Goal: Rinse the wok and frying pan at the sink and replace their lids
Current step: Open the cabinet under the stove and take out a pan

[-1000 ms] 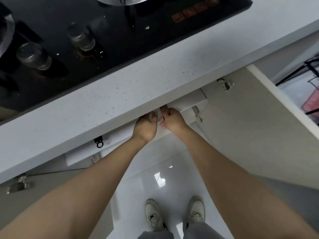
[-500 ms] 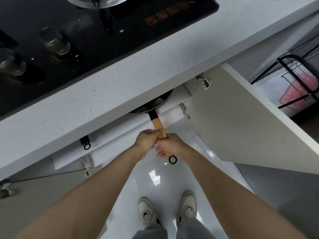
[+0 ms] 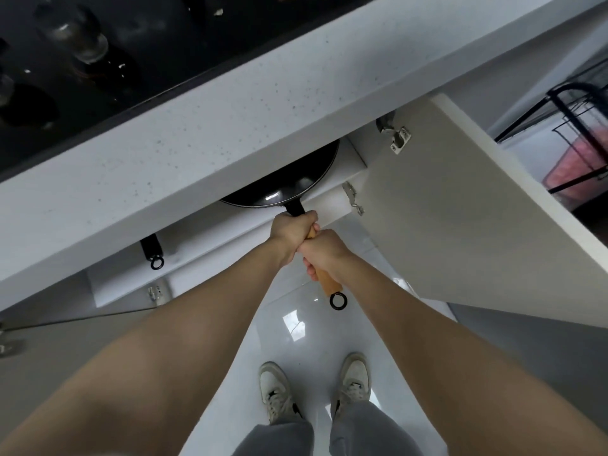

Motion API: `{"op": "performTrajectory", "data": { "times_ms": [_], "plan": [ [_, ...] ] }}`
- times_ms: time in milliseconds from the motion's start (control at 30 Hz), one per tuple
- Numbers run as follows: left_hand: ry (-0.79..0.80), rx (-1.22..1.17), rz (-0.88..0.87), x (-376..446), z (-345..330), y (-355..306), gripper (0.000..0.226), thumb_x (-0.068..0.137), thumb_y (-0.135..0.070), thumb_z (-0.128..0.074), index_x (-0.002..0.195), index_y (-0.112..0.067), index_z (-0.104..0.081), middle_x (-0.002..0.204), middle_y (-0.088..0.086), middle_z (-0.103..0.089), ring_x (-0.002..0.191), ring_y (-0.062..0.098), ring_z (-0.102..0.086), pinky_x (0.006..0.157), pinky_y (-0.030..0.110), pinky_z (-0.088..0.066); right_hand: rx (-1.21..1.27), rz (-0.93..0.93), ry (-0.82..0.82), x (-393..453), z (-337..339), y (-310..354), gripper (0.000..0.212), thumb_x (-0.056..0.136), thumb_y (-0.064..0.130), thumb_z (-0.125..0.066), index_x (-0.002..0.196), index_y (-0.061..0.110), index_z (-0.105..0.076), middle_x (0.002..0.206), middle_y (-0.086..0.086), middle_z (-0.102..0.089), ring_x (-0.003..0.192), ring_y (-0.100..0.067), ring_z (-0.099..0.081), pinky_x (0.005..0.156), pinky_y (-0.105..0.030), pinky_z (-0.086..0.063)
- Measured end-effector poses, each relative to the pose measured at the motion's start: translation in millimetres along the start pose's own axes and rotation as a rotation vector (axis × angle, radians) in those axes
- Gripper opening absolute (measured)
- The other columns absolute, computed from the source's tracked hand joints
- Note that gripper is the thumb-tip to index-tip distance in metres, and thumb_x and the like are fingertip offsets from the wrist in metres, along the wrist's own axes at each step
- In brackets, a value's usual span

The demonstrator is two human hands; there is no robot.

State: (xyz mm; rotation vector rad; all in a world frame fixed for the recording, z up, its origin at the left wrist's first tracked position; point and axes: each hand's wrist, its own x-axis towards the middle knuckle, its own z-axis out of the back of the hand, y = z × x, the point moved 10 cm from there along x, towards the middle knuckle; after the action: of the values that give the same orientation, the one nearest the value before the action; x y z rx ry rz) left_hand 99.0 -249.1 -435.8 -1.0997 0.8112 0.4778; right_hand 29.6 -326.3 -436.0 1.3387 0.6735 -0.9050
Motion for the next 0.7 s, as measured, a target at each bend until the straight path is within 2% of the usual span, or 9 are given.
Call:
{"op": "performTrajectory", "data": {
  "times_ms": [100, 200, 400, 700],
  "plan": [
    [0.03, -0.016, 0.001, -19.7, -3.9, 8.9, 0.021, 0.08, -0.015, -0.062, 0.06, -0.01, -0.061, 0.057, 0.003, -0.062, 0.054, 0.017, -0.056, 0.058, 0.025, -0.048, -0.04, 0.006, -0.039, -19.0, 2.4, -10.2, 0.013, 0.088, 0.013, -0.054, 0.076, 0.007, -0.058, 0.057, -0.008, -0.056, 0.039, -0.016, -0.052, 0.041, -0.023, -0.047],
    [0.04, -0.034, 0.029, -42.3, -6.0, 26.6, 0.021, 0.081, -0.014, -0.062, 0.06, -0.01, -0.061, 0.059, 0.004, -0.063, 0.053, 0.015, -0.057, 0.058, 0.024, -0.049, -0.03, -0.009, -0.052, -40.8, -0.9, -27.9, 0.012, 0.087, 0.012, -0.054, 0.079, 0.006, -0.059, 0.057, -0.009, -0.057, 0.038, -0.016, -0.053, 0.04, -0.024, -0.046],
    [0.082, -0.003, 0.042, -85.5, -7.5, 55.7, 0.023, 0.084, -0.013, -0.06, 0.062, -0.007, -0.062, 0.054, 0.003, -0.06, 0.039, 0.005, -0.055, 0.048, 0.016, -0.046, 0.003, -0.048, -0.064, -86.9, -10.8, -63.7, 0.016, 0.088, 0.007, -0.053, 0.073, 0.006, -0.057, 0.054, -0.01, -0.054, 0.031, -0.014, -0.048, 0.036, -0.021, -0.042],
    [0.21, 0.063, 0.044, -153.6, 0.6, 93.1, 0.023, 0.083, -0.013, -0.058, 0.061, -0.008, -0.06, 0.052, 0.003, -0.057, 0.048, 0.012, -0.056, 0.055, 0.02, -0.048, 0.094, -0.071, -0.098, -164.1, -33.4, -103.1, 0.016, 0.086, 0.006, -0.058, 0.07, 0.006, -0.056, 0.054, -0.011, -0.053, 0.035, -0.015, -0.047, 0.038, -0.022, -0.042]
  ]
}}
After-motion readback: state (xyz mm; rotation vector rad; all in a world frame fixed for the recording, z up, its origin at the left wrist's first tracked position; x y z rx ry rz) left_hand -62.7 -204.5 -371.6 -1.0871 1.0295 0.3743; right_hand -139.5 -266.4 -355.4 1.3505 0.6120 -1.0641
